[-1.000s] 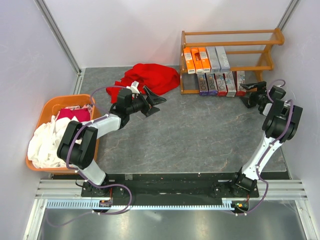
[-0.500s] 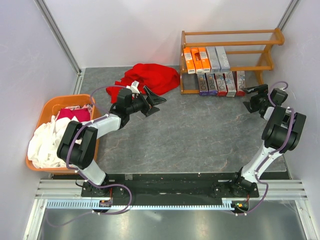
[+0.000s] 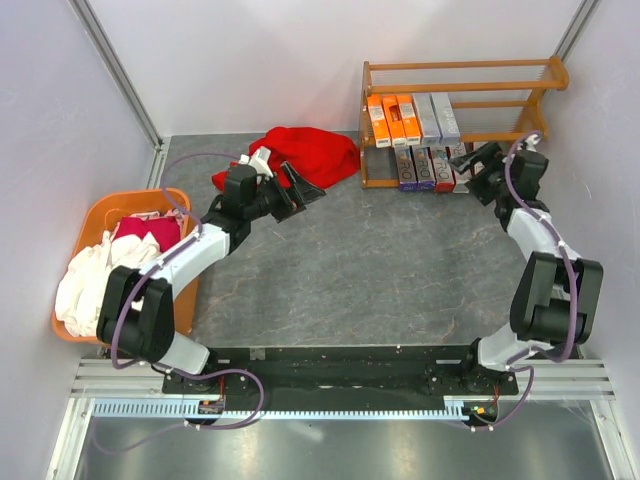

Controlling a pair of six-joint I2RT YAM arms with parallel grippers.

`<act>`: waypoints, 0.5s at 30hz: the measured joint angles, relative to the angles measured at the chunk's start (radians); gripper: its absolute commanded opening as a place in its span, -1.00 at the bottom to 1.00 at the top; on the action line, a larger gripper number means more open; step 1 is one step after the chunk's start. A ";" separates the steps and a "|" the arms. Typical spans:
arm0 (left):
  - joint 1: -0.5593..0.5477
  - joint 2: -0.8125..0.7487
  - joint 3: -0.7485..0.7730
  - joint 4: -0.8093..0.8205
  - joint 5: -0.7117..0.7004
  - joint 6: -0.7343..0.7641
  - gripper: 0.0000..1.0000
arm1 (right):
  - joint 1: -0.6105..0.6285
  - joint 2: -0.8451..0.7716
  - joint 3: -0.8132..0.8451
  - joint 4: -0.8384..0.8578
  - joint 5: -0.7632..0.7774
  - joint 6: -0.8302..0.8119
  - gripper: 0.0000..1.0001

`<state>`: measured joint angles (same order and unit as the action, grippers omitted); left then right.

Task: Place and organize the toothpastes onto the shelf

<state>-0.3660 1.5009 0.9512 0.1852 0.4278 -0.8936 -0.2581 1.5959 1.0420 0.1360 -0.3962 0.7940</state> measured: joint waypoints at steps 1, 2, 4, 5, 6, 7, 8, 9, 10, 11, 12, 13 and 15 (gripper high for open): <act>0.000 -0.018 0.011 -0.029 -0.021 0.026 0.99 | 0.034 -0.026 0.000 -0.028 0.022 -0.028 0.96; 0.000 -0.030 0.017 -0.045 -0.032 0.042 0.99 | 0.060 -0.044 0.000 -0.048 0.037 -0.045 0.97; 0.000 -0.061 0.027 -0.089 -0.066 0.078 0.99 | 0.122 -0.083 0.000 -0.093 0.081 -0.090 0.96; 0.000 -0.077 0.031 -0.114 -0.085 0.098 0.99 | 0.154 -0.103 0.000 -0.118 0.106 -0.112 0.96; 0.000 -0.093 0.039 -0.146 -0.108 0.119 0.99 | 0.190 -0.124 0.000 -0.141 0.132 -0.132 0.96; 0.000 -0.104 0.043 -0.165 -0.122 0.136 0.99 | 0.219 -0.145 -0.001 -0.161 0.157 -0.153 0.96; 0.000 -0.121 0.049 -0.193 -0.144 0.159 0.99 | 0.249 -0.166 -0.005 -0.178 0.180 -0.173 0.96; 0.000 -0.132 0.051 -0.210 -0.162 0.174 0.99 | 0.275 -0.187 -0.010 -0.194 0.205 -0.191 0.96; -0.001 -0.145 0.052 -0.227 -0.179 0.192 0.99 | 0.298 -0.209 -0.018 -0.207 0.232 -0.208 0.96; -0.002 -0.159 0.053 -0.248 -0.201 0.211 0.99 | 0.319 -0.229 -0.027 -0.222 0.253 -0.224 0.96; -0.004 -0.172 0.054 -0.269 -0.224 0.230 0.99 | 0.340 -0.249 -0.037 -0.235 0.277 -0.239 0.96; -0.007 -0.184 0.055 -0.287 -0.247 0.248 0.99 | 0.356 -0.266 -0.046 -0.249 0.298 -0.252 0.96; -0.014 -0.203 0.058 -0.326 -0.292 0.282 0.99 | 0.378 -0.293 -0.062 -0.273 0.336 -0.274 0.96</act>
<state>-0.3805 1.2976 1.0088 -0.1406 0.1360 -0.6113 0.1196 1.3029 0.9798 -0.1368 -0.0605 0.5201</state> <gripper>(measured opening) 0.993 0.982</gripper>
